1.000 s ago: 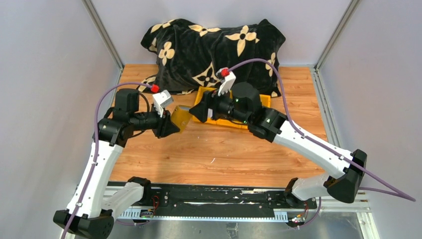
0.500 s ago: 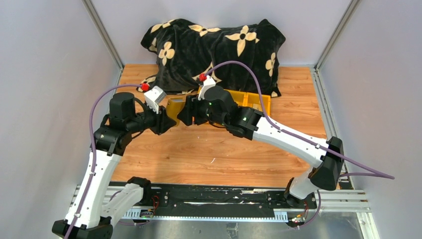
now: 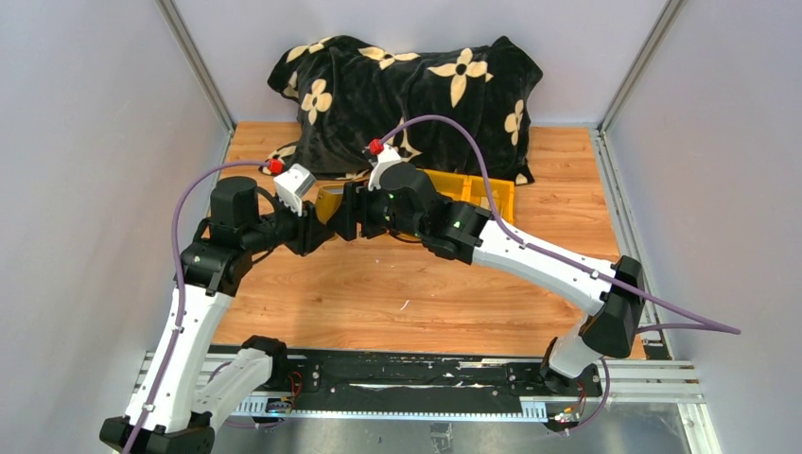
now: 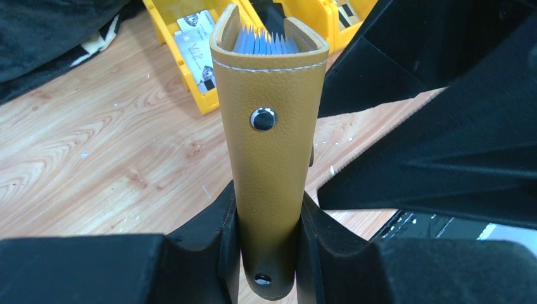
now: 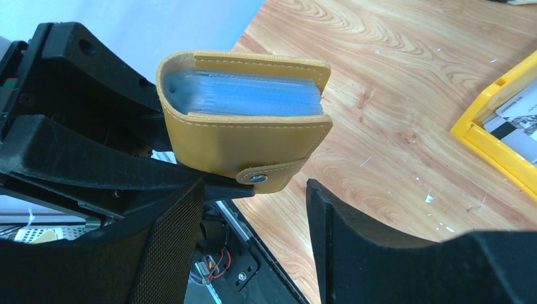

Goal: Take the credit cards out of the card holder
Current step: Open the card holder.

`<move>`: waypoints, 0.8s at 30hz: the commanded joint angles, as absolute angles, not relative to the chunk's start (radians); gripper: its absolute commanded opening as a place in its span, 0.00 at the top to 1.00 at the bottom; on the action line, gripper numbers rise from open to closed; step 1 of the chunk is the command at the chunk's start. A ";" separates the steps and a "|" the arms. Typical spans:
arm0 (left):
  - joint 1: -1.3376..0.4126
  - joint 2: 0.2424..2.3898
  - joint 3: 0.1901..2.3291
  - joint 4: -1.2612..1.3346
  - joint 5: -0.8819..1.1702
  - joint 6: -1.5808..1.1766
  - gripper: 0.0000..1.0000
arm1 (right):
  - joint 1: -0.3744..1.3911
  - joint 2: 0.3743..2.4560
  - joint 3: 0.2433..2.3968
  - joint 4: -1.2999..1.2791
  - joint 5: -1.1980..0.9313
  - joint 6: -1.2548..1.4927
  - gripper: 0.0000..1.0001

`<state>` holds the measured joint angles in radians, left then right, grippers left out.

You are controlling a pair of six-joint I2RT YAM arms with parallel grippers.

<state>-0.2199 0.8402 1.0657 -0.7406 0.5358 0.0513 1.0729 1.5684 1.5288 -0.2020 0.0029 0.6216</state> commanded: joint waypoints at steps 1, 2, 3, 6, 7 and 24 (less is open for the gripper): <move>-0.232 0.819 1.072 -0.687 0.562 0.049 1.00 | 1.086 1.584 1.572 -0.228 0.097 0.628 0.39; -0.232 0.818 1.075 -0.687 0.567 0.047 1.00 | 1.087 1.588 1.576 -0.233 0.112 0.629 0.41; -0.232 0.816 1.077 -0.687 0.571 0.045 1.00 | 1.087 1.595 1.581 -0.239 0.124 0.629 0.44; -0.233 0.810 1.080 -0.686 0.574 0.050 1.00 | 1.088 1.605 1.595 -0.258 0.165 0.626 0.56; -0.233 0.808 1.081 -0.687 0.572 0.051 1.00 | 1.087 1.609 1.599 -0.260 0.167 0.623 0.59; -0.233 0.771 1.103 -0.651 0.509 0.114 1.00 | 1.088 1.615 1.593 -0.337 0.208 0.618 1.00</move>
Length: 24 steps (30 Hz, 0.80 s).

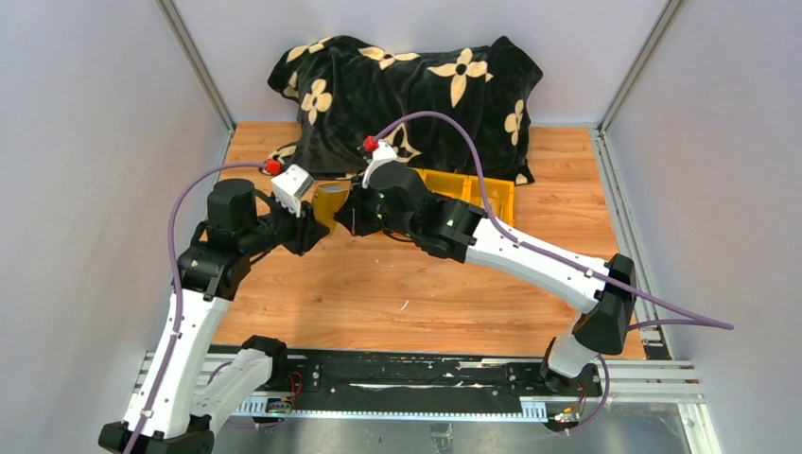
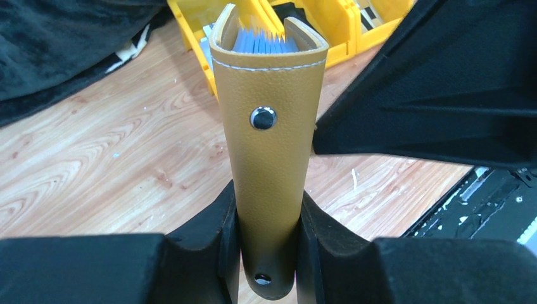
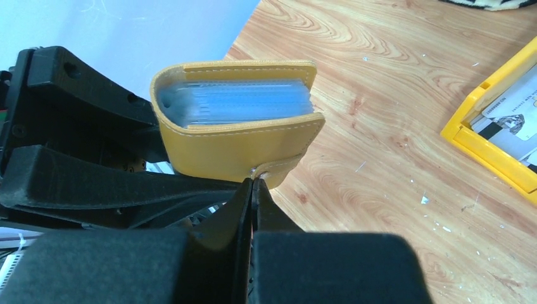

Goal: Take the credit cards out of the card holder
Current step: Open the card holder.

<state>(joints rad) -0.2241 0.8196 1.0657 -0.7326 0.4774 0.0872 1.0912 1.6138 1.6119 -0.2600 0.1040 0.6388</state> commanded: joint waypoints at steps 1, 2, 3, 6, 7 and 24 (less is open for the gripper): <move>-0.233 0.772 1.105 -0.649 0.507 0.114 1.00 | 1.086 1.609 1.583 -0.337 0.213 0.616 1.00; -0.233 0.770 1.107 -0.646 0.506 0.112 1.00 | 1.085 1.602 1.571 -0.337 0.215 0.613 1.00; -0.233 0.770 1.109 -0.644 0.505 0.110 1.00 | 1.082 1.596 1.560 -0.337 0.216 0.612 1.00; -0.233 0.769 1.115 -0.640 0.507 0.104 1.00 | 1.072 1.573 1.519 -0.336 0.224 0.612 1.00; -0.233 0.768 1.116 -0.641 0.512 0.103 1.00 | 1.068 1.565 1.502 -0.335 0.225 0.614 1.00; -0.233 0.757 1.147 -0.646 0.802 0.018 1.00 | 0.988 1.373 1.369 -0.021 -0.432 0.457 0.13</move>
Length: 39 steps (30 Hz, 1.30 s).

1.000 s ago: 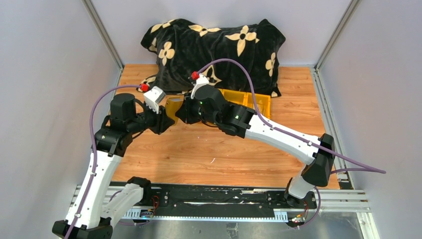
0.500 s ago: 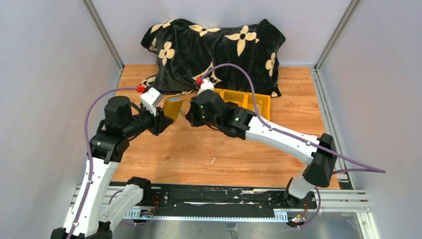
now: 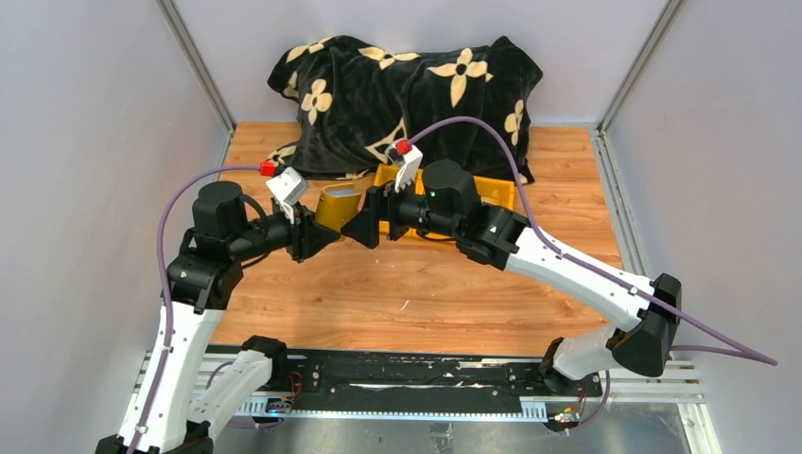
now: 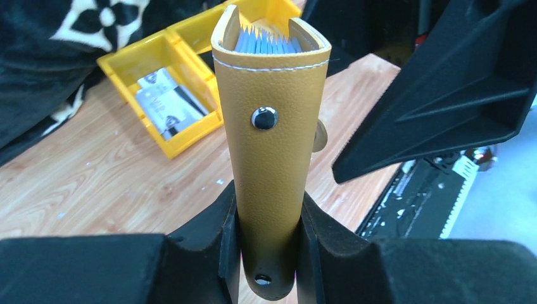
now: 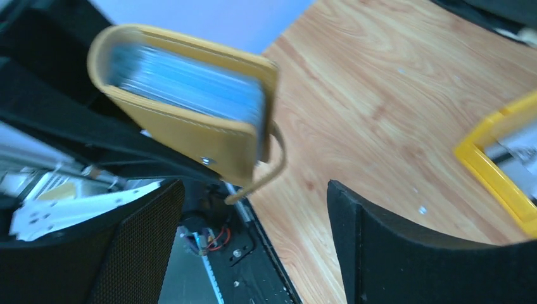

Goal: Take the credit cards out of the card holder
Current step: Open the card holder.

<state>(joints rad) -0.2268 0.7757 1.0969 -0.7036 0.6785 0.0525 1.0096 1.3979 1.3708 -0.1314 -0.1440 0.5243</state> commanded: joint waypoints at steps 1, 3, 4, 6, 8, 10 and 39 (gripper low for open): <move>-0.233 0.752 1.149 -0.642 0.830 0.009 1.00 | 0.988 1.372 1.372 -0.016 -0.493 0.439 0.13; -0.233 0.745 1.152 -0.626 0.865 -0.005 1.00 | 0.985 1.369 1.372 -0.013 -0.566 0.419 0.13; -0.233 0.741 1.154 -0.618 0.882 -0.021 1.00 | 0.985 1.370 1.371 -0.014 -0.592 0.411 0.13; -0.232 0.737 1.163 -0.609 0.899 -0.040 1.00 | 0.985 1.370 1.371 -0.030 -0.629 0.400 0.14; -0.233 0.734 1.172 -0.598 0.900 -0.059 1.00 | 0.985 1.362 1.358 -0.034 -0.644 0.396 0.14; -0.233 0.724 1.173 -0.572 0.902 -0.078 1.00 | 0.985 1.344 1.336 -0.038 -0.633 0.379 0.14; -0.233 0.727 1.133 -0.142 0.977 -0.600 1.00 | 1.015 1.166 0.924 0.860 -0.273 0.443 0.14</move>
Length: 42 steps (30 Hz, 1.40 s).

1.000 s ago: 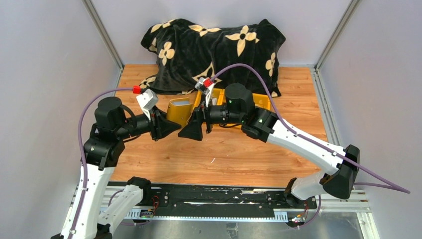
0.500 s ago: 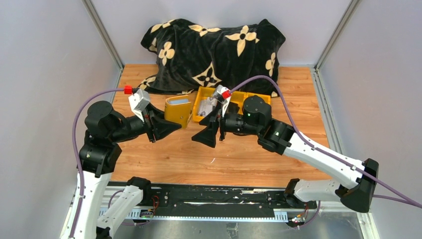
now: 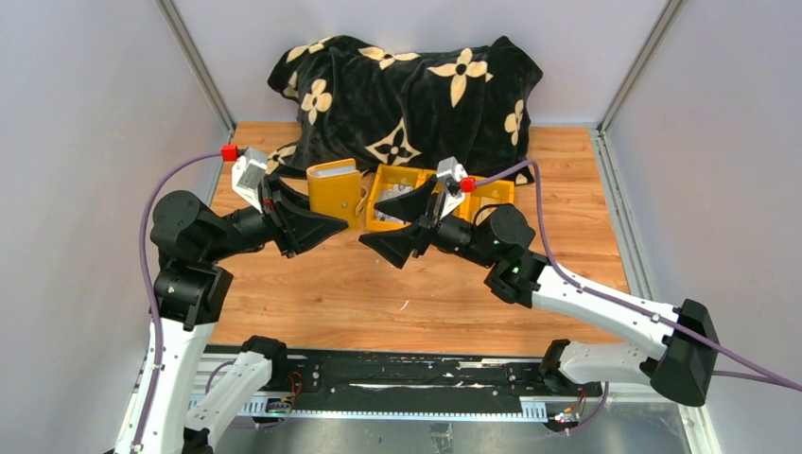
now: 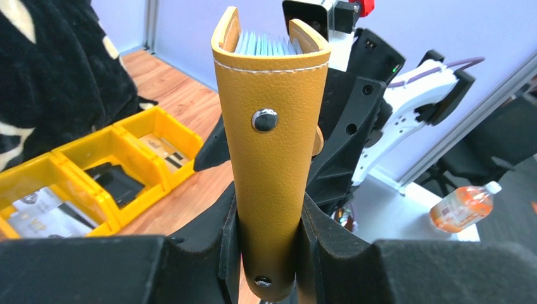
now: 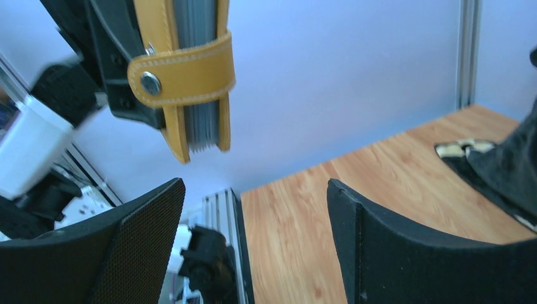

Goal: Take the credit cards out of the card holder
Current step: Open the card holder.

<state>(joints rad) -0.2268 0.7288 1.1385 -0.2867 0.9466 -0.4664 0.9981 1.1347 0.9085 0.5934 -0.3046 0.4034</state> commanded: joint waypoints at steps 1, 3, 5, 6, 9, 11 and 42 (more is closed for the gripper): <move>-0.233 0.725 1.130 -0.131 0.978 -0.611 1.00 | 1.016 1.182 0.935 0.879 -0.269 0.455 0.14; -0.233 0.718 1.125 -0.110 0.979 -0.631 1.00 | 1.019 1.213 0.948 0.918 -0.259 0.482 0.14; -0.233 0.713 1.121 -0.108 0.984 -0.637 1.00 | 1.022 1.241 0.952 0.982 -0.260 0.512 0.14; -0.233 0.710 1.119 -0.107 0.986 -0.639 1.00 | 1.024 1.255 0.956 1.007 -0.265 0.531 0.14; -0.233 0.698 1.116 -0.109 0.991 -0.641 1.00 | 1.031 1.286 0.971 1.047 -0.278 0.553 0.14; -0.233 0.693 1.116 -0.108 0.995 -0.641 1.00 | 1.030 1.294 0.966 1.096 -0.313 0.564 0.14; -0.233 0.664 1.151 -0.008 0.983 -0.800 1.00 | 1.068 1.388 1.058 1.261 -0.254 0.566 0.09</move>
<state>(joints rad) -0.2264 0.6815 1.1213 -0.0620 0.9565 -0.7635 1.0607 1.3670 1.0245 1.1164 -0.3599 0.5350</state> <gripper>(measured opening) 0.305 0.923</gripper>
